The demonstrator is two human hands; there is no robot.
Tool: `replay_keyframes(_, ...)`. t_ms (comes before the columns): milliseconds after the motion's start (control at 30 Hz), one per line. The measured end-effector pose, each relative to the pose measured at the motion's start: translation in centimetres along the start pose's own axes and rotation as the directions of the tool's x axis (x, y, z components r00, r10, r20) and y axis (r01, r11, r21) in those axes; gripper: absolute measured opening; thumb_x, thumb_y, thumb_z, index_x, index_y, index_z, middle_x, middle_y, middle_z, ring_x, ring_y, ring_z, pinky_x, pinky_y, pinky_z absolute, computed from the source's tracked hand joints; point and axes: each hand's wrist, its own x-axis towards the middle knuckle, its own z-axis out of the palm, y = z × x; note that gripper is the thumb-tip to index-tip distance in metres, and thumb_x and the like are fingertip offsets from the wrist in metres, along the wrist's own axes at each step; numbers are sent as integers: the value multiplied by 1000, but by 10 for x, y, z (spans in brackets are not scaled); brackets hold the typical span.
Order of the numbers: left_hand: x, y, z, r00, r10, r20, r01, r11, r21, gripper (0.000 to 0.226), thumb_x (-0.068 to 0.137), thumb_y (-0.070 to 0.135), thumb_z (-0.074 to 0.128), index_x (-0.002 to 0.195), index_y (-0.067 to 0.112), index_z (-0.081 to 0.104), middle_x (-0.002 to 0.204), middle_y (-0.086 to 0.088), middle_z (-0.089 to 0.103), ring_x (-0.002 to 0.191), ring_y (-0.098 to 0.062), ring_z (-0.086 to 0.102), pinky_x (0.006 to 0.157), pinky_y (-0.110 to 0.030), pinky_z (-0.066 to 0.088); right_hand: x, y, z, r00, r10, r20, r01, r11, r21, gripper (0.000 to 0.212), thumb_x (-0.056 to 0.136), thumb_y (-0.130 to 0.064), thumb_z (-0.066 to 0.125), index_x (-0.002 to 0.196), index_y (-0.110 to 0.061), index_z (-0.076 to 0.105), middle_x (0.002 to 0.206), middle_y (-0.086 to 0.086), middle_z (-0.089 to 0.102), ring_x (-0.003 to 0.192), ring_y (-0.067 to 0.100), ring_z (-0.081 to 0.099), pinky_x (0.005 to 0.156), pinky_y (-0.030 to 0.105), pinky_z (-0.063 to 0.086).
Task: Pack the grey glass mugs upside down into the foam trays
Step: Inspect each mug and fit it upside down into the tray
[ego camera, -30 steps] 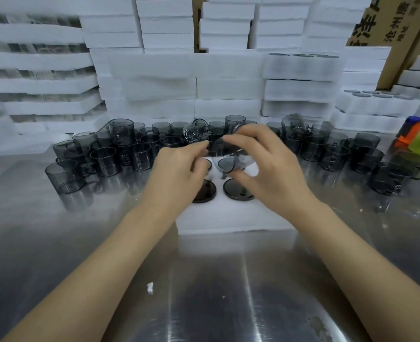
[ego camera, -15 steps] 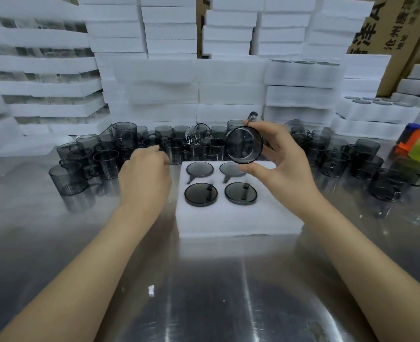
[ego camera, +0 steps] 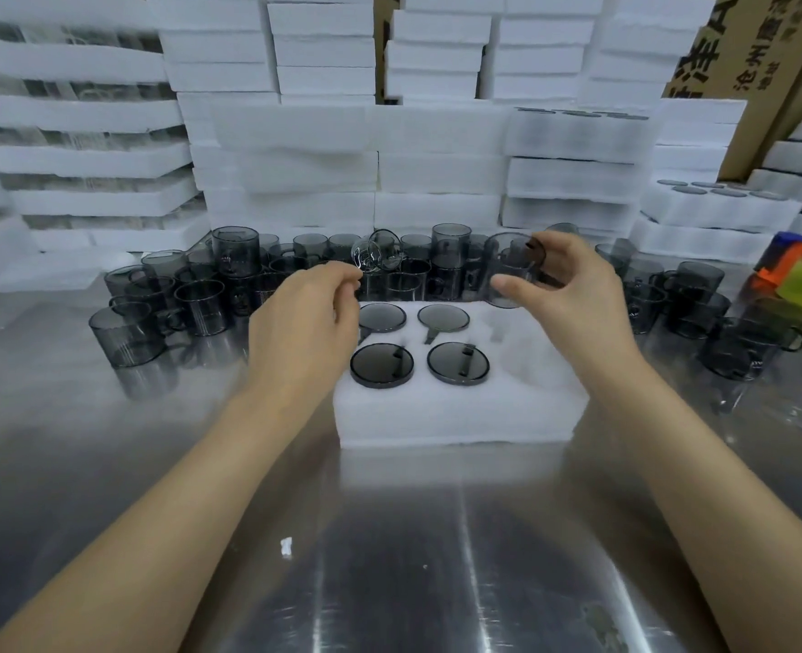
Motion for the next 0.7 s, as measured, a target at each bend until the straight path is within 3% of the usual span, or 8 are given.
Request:
replay_keyframes(100,-3,-1,4,1000,10,14,-10,1000,-13,25,96,21,47,110,27,66,101,15,67,94,-12,60,70,-28,39,4,9,-9,988,152,2,-152,988,4,57,69,-34,84,120,-27,58,114,-6,64,107,10,61,96,35,50)
replay_keyframes(300,-5,-4,10,997,7,71,-7,1000,9,25,93,17,47,105,28,67,85,22,54,80,-5,47,68,-28,36,5,9,-12,978,172,119,-164,984,-74,41,69,-29,84,100,-32,58,105,-9,62,95,5,62,67,12,41)
replay_keyframes(400,-5,-5,11,996,-5,89,5,1000,6,25,93,17,47,101,29,67,84,21,55,78,-6,47,67,-28,36,6,7,-16,963,192,187,-155,969,-193,38,70,-34,83,97,-34,56,109,-7,60,94,3,59,69,17,40)
replay_keyframes(533,-6,-5,13,994,-9,105,8,1000,3,25,92,17,47,99,30,67,88,19,60,79,-6,48,66,-29,37,5,6,-18,953,221,207,-168,955,-243,49,72,-37,80,113,-31,53,103,-10,62,92,2,59,66,19,40)
replay_keyframes(700,-5,-6,13,994,-6,114,6,1000,1,25,92,17,47,99,29,68,100,16,67,87,-13,59,71,-34,48,2,0,-18,977,83,198,-7,935,-356,58,75,-43,77,126,-31,53,106,-7,50,103,12,50,78,21,35)
